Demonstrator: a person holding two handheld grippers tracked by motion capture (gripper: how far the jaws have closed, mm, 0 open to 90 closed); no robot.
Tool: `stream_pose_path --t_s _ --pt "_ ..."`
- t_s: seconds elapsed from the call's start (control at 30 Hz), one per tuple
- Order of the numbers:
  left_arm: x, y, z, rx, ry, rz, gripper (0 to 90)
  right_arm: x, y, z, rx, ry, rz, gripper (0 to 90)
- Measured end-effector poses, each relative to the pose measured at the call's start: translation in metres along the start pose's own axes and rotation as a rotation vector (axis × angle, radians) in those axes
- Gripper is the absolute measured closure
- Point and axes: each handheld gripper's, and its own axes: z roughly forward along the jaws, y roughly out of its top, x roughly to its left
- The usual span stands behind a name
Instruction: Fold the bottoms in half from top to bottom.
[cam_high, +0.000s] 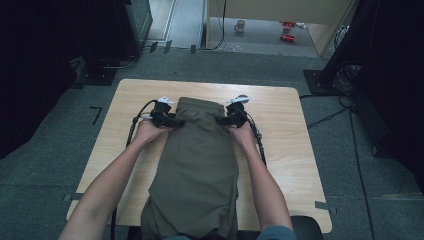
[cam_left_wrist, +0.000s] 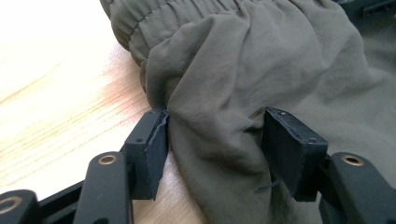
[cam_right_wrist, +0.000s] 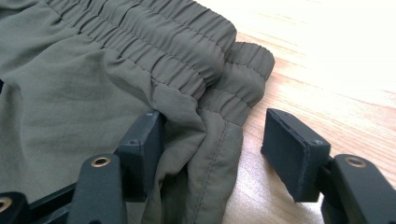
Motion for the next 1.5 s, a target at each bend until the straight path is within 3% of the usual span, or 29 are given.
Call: stream_pose_path --t_s 0.1,0.23,0.27,0.4,0.57,0.7,0.9,0.97,1.0,1.07,1.1,1.23,1.33,1.4,1.5 --pt "-0.004 0.003 0.002 0.006 0.010 0.016 51.0 0.001 -0.001 0.001 -0.015 -0.014 -0.017 42.4" --pt "-0.009 0.005 0.006 0.008 0.010 0.018 65.8 0.006 -0.007 0.005 -0.067 -0.071 -0.085 50.0" --pt "-0.010 0.005 0.006 0.013 0.015 0.014 69.2 0.008 -0.007 0.005 -0.064 -0.091 -0.090 50.6" --pt "-0.014 0.005 0.005 0.022 0.021 0.009 78.3 0.010 -0.009 0.004 -0.069 -0.099 -0.081 56.3" --pt "-0.016 0.004 0.004 0.028 0.014 -0.006 79.6 0.009 -0.008 0.004 -0.073 -0.094 -0.071 66.9" --pt "-0.019 0.004 0.003 0.047 0.009 0.001 80.5 0.005 -0.008 0.003 -0.071 -0.059 -0.082 77.1" --pt "-0.023 0.004 0.001 0.046 -0.009 -0.027 81.9 -0.001 -0.006 0.003 -0.060 -0.034 -0.082 82.5" --pt "-0.023 0.009 -0.003 0.017 -0.009 -0.050 82.1 -0.002 0.000 0.001 -0.023 -0.026 -0.077 82.7" --pt "-0.024 0.012 -0.005 0.014 0.001 -0.033 82.2 -0.003 0.002 0.000 -0.015 -0.028 -0.090 83.1" --pt "-0.022 0.018 -0.005 0.024 0.004 -0.026 82.2 -0.004 0.006 -0.004 -0.018 -0.036 -0.108 84.0" --pt "-0.020 0.021 -0.004 0.022 -0.011 -0.042 82.3 -0.005 0.007 -0.005 -0.024 -0.034 -0.112 84.3" --pt "-0.016 0.029 -0.006 -0.011 -0.045 -0.088 82.3 -0.012 0.010 -0.013 -0.068 -0.001 -0.044 84.7" --pt "-0.015 0.039 -0.008 -0.018 -0.056 -0.086 82.3 -0.017 0.013 -0.019 -0.096 0.015 -0.026 84.9" --pt "-0.015 0.048 -0.010 -0.021 -0.049 -0.062 82.3 -0.022 0.027 -0.025 -0.040 0.029 -0.002 85.0" --pt "-0.012 0.062 -0.017 -0.078 -0.044 -0.060 82.3 -0.022 0.041 -0.034 -0.097 0.007 -0.025 85.2"
